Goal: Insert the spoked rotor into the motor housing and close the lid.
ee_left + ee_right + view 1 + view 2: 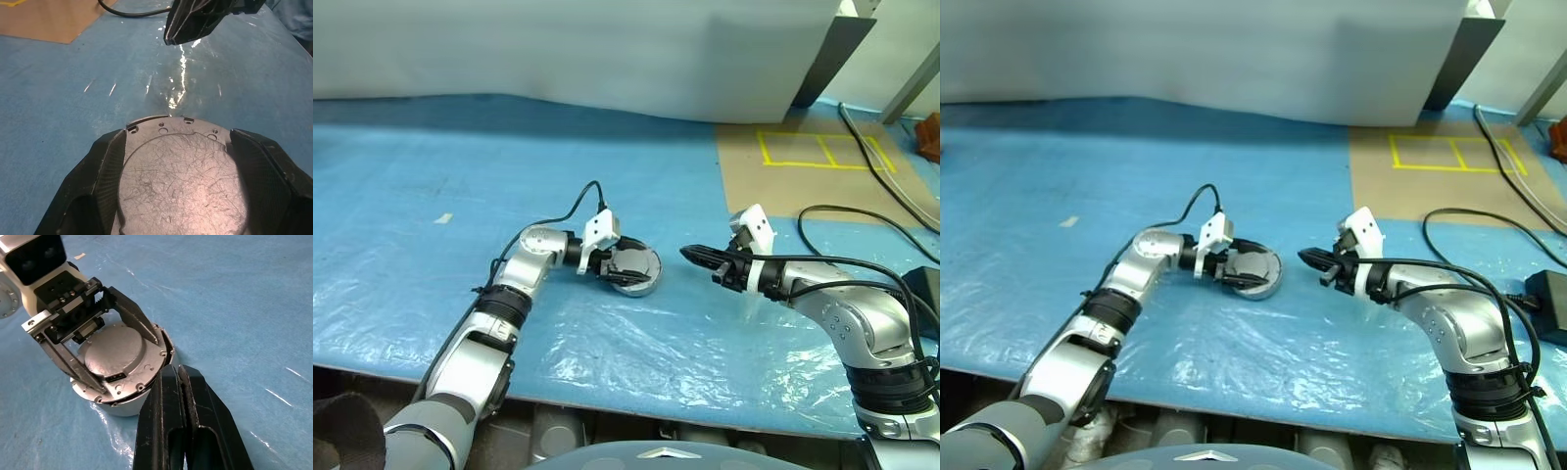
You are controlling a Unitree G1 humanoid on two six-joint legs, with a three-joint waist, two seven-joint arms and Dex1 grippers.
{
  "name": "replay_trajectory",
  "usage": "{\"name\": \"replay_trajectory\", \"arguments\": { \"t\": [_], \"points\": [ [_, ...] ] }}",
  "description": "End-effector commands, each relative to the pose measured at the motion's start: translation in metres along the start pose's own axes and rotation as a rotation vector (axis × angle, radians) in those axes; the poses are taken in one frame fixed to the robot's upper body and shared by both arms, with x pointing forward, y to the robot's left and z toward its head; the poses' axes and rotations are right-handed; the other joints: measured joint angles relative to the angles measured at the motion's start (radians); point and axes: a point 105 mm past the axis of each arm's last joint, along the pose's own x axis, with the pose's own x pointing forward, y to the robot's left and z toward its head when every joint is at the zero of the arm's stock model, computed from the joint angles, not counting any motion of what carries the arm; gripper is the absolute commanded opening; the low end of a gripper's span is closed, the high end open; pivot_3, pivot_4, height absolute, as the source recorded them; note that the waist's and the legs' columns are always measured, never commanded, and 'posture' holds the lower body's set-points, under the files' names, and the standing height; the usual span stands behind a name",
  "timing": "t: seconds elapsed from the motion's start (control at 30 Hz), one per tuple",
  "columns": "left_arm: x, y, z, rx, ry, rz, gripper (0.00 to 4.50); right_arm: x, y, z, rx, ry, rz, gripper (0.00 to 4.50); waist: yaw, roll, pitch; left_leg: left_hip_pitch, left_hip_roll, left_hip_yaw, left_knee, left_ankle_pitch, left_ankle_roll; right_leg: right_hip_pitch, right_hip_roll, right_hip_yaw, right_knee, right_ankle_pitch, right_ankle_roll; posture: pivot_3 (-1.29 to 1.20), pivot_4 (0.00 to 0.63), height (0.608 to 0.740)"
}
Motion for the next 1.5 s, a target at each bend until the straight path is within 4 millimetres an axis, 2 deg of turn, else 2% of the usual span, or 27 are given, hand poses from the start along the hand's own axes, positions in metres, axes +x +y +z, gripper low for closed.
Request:
{"name": "replay_trajectory", "arguments": {
  "t": [0.03,0.13,0.27,0.43,0.63,0.83,0.97,1.07,1.2,1.23,1.37,1.5],
  "points": [
    [0.001,-0.02,-0.037,-0.091,0.122,-0.072,3.07,0.002,0.002,0.011,-0.037,-0.036,0.009,0.0,0.0,0.001,0.0,0.0,0.0,0.0,-0.001,0.0,0.0,0.0,0.0,0.0,0.0,0.0,0.0,0.0,0.15,0.74],
    [0.003,-0.019,-0.033,-0.088,0.1,-0.067,3.07,0.002,0.003,0.013,-0.039,-0.039,0.014,0.0,0.0,0.001,-0.001,0.0,0.0,0.0,-0.002,0.0,0.0,0.0,0.0,0.0,0.0,-0.001,0.0,0.0,0.15,0.74],
    [0.006,-0.008,-0.018,-0.057,0.043,0.004,3.07,0.003,0.003,0.01,-0.04,-0.032,0.014,0.0,0.001,0.001,-0.001,0.0,0.0,0.0,-0.002,0.0,0.0,0.0,0.0,0.0,0.0,-0.001,0.0,0.0,0.15,0.74],
    [0.0,-0.001,0.013,-0.093,-0.094,0.005,3.07,0.003,0.01,0.013,-0.03,-0.054,0.047,0.0,0.001,0.001,-0.001,0.0,0.0,0.0,-0.001,0.0,0.0,0.0,0.0,0.0,0.0,-0.001,0.0,0.0,0.15,0.74],
    [-0.005,0.006,0.01,-0.062,-0.051,0.055,3.07,0.006,0.008,0.011,-0.029,-0.045,0.045,0.0,0.0,0.001,-0.001,-0.003,0.0,0.0,-0.001,0.0,0.0,-0.007,0.0,0.0,0.0,-0.001,0.0,0.0,0.15,0.74],
    [-0.008,0.012,0.03,-0.093,-0.157,0.072,3.07,0.008,0.005,0.009,-0.024,-0.041,0.033,0.0,0.0,0.001,0.0,-0.004,0.0,0.0,0.0,0.0,0.0,-0.008,0.0,0.0,0.001,-0.001,0.0,0.0,0.15,0.74],
    [-0.008,0.014,0.043,-0.117,-0.234,0.09,4.38,0.011,0.003,0.006,-0.022,-0.03,0.03,0.0,0.0,0.001,0.0,-0.004,0.0,0.0,0.001,0.0,0.0,-0.009,0.0,0.0,0.002,-0.001,0.0,0.0,0.15,0.74],
    [-0.007,0.016,0.047,-0.091,-0.234,0.135,4.45,0.012,0.004,0.005,-0.021,-0.028,0.035,0.0,0.0,0.001,0.0,-0.005,0.0,0.0,0.001,0.0,0.0,-0.009,0.0,0.0,0.002,-0.001,0.0,0.0,0.15,0.74],
    [-0.014,0.0,0.047,-0.057,-0.213,0.06,4.45,0.013,0.006,0.004,-0.013,-0.028,0.046,0.0,-0.003,0.001,0.0,-0.007,0.0,0.0,0.0,0.0,0.0,-0.011,0.001,0.0,0.002,-0.001,0.0,0.0,0.15,0.74],
    [-0.017,0.0,0.05,-0.074,-0.222,0.059,4.45,0.013,0.006,0.004,-0.015,-0.027,0.048,0.0,-0.003,0.001,0.0,-0.007,0.0,0.0,0.0,0.0,0.0,-0.012,0.001,0.0,0.002,-0.001,0.0,0.0,0.15,0.74],
    [-0.051,0.027,0.065,-0.131,-0.302,0.204,4.45,0.013,0.015,0.019,-0.055,-0.075,0.089,0.0,-0.003,0.001,0.0,-0.01,0.0,0.0,0.001,0.0,0.0,-0.014,0.001,0.0,0.003,-0.001,0.0,0.0,0.15,0.74],
    [-0.096,0.045,0.066,-0.141,-0.287,0.362,4.45,0.017,0.036,0.033,-0.107,-0.087,0.224,0.0,-0.006,0.001,0.0,-0.01,0.0,0.0,0.002,0.0,0.0,-0.014,0.001,0.0,0.003,0.0,0.0,0.0,0.15,0.74]
  ]
}}
